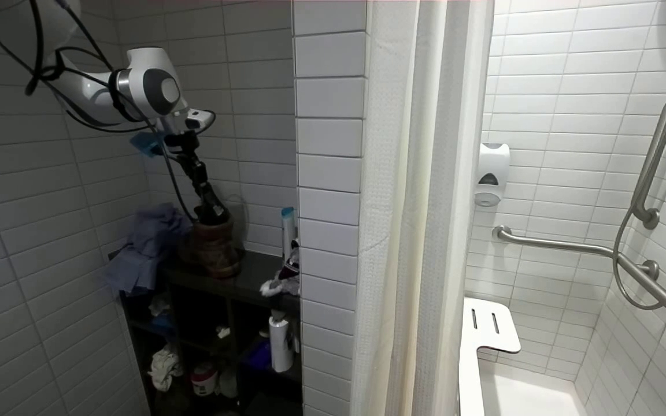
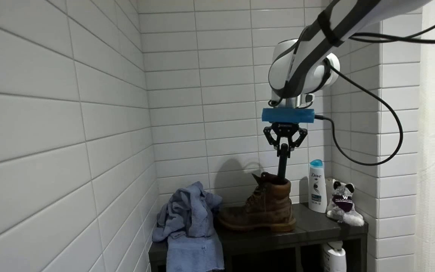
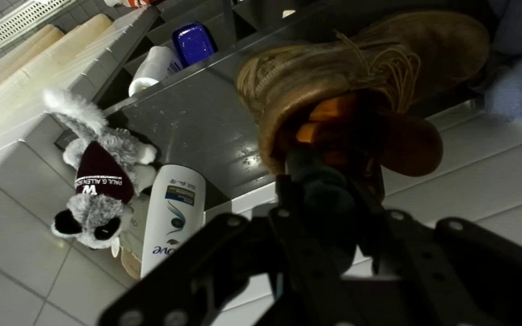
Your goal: Put the dark green bottle in the brown shoe.
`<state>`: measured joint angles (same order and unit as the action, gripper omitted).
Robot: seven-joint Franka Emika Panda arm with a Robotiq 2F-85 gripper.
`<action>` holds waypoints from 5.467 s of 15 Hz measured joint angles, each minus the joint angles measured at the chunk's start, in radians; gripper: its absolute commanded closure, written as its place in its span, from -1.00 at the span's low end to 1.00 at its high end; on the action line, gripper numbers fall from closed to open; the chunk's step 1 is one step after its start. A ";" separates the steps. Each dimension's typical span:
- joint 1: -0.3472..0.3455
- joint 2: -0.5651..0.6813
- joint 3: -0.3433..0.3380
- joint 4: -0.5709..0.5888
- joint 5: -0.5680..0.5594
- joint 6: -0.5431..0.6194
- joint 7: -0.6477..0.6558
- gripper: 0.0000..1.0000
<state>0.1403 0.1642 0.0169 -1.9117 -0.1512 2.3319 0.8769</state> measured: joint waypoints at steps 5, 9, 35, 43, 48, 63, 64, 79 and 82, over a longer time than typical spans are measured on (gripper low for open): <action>0.002 0.045 -0.001 0.071 0.000 -0.054 0.021 0.84; 0.001 0.098 -0.010 0.145 0.001 -0.103 0.038 0.84; 0.050 0.144 -0.019 0.153 -0.034 -0.130 0.102 0.84; 0.063 0.141 -0.019 0.117 -0.072 -0.105 0.118 0.84; 0.063 0.131 -0.019 0.108 -0.073 -0.100 0.118 -0.27; 0.053 0.114 -0.025 0.102 -0.073 -0.095 0.136 -1.00; 0.049 0.109 -0.026 0.098 -0.073 -0.091 0.136 -1.00; -0.072 -0.269 -0.045 -0.378 -0.117 0.070 0.134 -1.00; -0.093 -0.332 -0.038 -0.442 -0.117 0.080 0.130 -1.00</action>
<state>0.0477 -0.1683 -0.0215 -2.3539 -0.2678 2.4119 1.0064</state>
